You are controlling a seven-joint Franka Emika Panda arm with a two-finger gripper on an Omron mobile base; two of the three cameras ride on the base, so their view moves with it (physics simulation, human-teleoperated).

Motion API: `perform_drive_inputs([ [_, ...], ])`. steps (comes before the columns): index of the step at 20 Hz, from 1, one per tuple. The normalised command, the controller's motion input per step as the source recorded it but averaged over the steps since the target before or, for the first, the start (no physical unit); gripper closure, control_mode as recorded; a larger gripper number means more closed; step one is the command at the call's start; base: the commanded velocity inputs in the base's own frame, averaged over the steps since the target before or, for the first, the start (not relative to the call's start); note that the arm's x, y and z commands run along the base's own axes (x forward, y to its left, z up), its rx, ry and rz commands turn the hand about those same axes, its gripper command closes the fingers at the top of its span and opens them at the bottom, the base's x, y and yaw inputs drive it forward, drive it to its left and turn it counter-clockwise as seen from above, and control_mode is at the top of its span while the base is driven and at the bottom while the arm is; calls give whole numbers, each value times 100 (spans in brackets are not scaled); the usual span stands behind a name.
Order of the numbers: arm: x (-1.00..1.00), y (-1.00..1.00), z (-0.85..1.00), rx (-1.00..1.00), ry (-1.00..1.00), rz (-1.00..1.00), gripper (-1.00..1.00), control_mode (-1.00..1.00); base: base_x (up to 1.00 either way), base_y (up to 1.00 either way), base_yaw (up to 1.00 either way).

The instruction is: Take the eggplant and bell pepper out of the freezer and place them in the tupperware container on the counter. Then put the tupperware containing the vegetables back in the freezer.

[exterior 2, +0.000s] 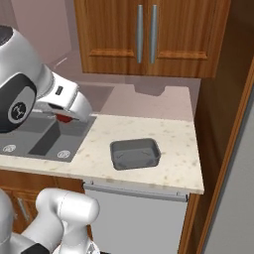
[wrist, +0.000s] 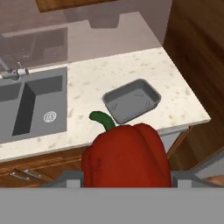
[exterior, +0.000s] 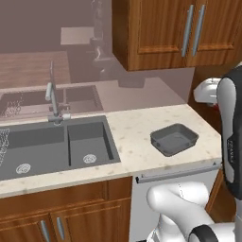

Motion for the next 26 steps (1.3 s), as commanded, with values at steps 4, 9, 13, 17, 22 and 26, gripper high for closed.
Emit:
perform_drive_inputs([
  [4, 28, 0, -94, 0, 3, -6, 100, -100, 0, 0, 0],
  [9, 55, -2, -100, 0, 5, -2, 100, -100, 0, 0, 0],
  [13, 82, 0, -94, 0, 1, 0, 100, -100, 0, 0, 0],
  [17, 99, -1, -81, 0, 11, 0, 100, -100, 0, 0, 0],
  [22, 95, -15, -57, 0, 16, 0, 100, -100, 0, 0, 0],
  [26, 69, -24, -47, 0, 20, 0, 100, -100, 0, 0, 0],
])
